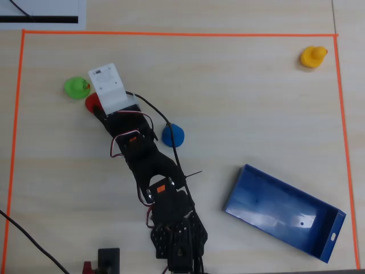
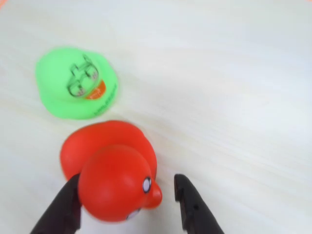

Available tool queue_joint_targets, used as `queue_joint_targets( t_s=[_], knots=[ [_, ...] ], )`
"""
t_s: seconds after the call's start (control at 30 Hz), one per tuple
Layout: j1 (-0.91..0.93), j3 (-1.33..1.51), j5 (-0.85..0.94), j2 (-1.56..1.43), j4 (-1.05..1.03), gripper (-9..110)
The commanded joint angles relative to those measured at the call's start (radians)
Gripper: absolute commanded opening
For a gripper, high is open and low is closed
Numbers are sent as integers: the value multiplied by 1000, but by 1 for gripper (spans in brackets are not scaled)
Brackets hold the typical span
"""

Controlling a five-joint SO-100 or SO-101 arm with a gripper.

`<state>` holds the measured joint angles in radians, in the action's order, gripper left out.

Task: Grasp red duck and put it into box.

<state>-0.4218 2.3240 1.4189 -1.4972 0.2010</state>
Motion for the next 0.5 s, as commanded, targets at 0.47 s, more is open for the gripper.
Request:
queue_joint_targets(
  t_s=[0.47],
  knots=[
    [17, -41, 66, -9, -38, 13]
  ],
)
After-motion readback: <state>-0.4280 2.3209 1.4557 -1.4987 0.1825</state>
